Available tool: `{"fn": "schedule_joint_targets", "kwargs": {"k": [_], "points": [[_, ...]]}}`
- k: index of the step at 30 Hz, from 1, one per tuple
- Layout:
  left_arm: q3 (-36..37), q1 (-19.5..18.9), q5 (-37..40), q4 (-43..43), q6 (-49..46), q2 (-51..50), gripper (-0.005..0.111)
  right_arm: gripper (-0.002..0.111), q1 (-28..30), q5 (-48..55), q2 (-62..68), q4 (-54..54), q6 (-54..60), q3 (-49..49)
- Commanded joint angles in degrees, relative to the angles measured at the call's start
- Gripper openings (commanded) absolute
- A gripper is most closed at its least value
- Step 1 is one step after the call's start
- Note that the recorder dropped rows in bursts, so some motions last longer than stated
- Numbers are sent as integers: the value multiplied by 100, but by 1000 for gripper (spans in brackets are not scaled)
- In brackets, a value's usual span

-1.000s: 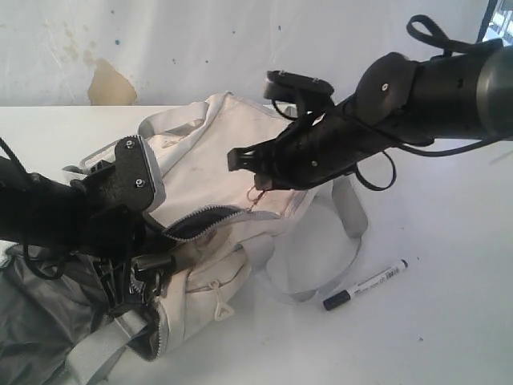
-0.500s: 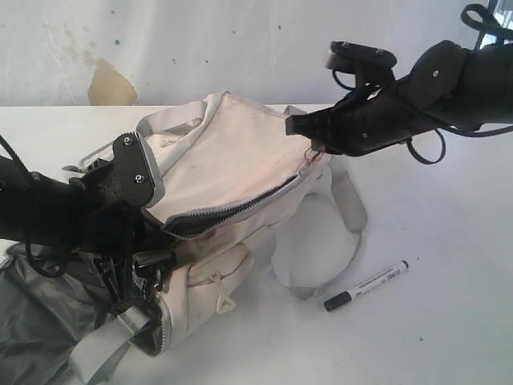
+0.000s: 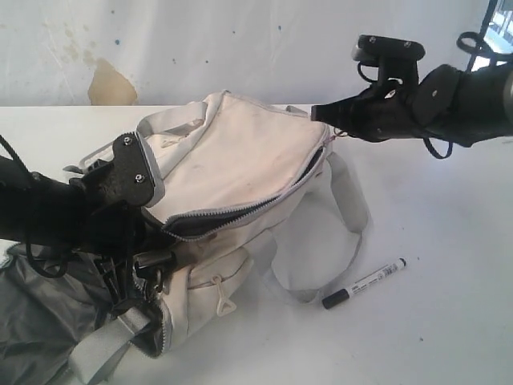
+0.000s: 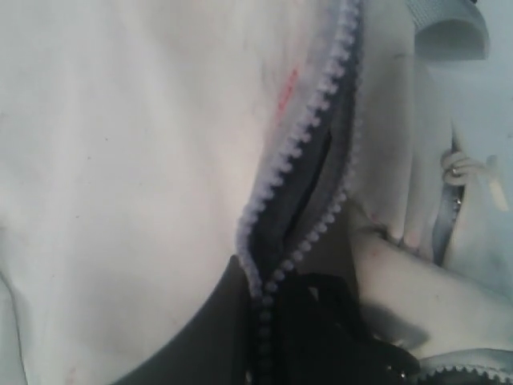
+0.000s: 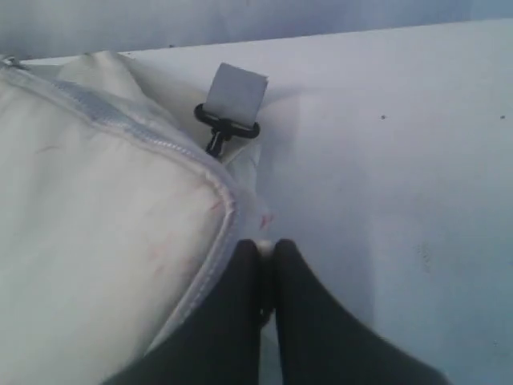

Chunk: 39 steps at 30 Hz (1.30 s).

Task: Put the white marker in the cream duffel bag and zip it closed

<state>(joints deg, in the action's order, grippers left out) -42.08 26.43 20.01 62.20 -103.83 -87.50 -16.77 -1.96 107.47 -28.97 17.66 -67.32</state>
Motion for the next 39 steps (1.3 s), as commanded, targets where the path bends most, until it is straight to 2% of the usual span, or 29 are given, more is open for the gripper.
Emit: {"fn": "schedule_joint_targets", "kwargs": {"k": [1, 5, 7, 10, 12, 14, 17, 18, 19, 20, 22, 25, 28, 31, 33, 35, 39], "points": [[36, 23, 11, -13, 130, 21, 0, 0, 85, -1216, 313, 35, 170, -18], [36, 23, 23, -13, 198, 21, 0, 0, 85, -2058, 557, 34, 120, -18], [36, 23, 35, -13, 241, 21, 0, 0, 85, -2159, 682, 34, 118, -43], [36, 23, 107, -13, 273, 21, 0, 0, 85, -2095, 902, 34, 118, -140], [36, 23, 150, -13, 296, 21, 0, 0, 85, -1684, 919, 34, 108, -188], [36, 23, 160, -13, 324, 21, 0, 5, 85, -1369, 919, 34, -33, -249], [36, 23, 92, -13, 337, 21, 0, 23, 85, -1091, 908, 34, -195, -348], [36, 23, 55, -13, 337, 21, 0, 39, 85, -1000, 841, 34, -363, -361], [36, 23, 43, -13, 337, 21, 0, 45, 85, -929, 788, 34, -403, -361], [36, 23, -4, -13, 337, 21, 0, 57, 85, -731, 635, 34, -403, -361], [36, 23, -4, -13, 337, 21, 0, 65, 85, -409, 338, 34, -403, -361], [36, 23, 7, -13, 337, 21, 3, 65, 85, 473, -108, 11, -403, -361], [36, 23, -5, -13, 337, 21, 30, 61, 85, 1988, -583, 11, -403, -361], [36, 23, 77, -13, 346, 21, 54, 41, 85, 3218, -845, 56, -403, -361], [36, 23, 77, 35, 346, 21, 64, 25, 85, 3792, -941, 150, -403, -350], [36, 23, 138, 193, 346, 21, 71, 15, 85, 4299, -969, 202, -403, -350], [-8, 23, 455, 386, 346, 21, 71, 9, 85, 4752, -1023, 312, -403, -273]]}}
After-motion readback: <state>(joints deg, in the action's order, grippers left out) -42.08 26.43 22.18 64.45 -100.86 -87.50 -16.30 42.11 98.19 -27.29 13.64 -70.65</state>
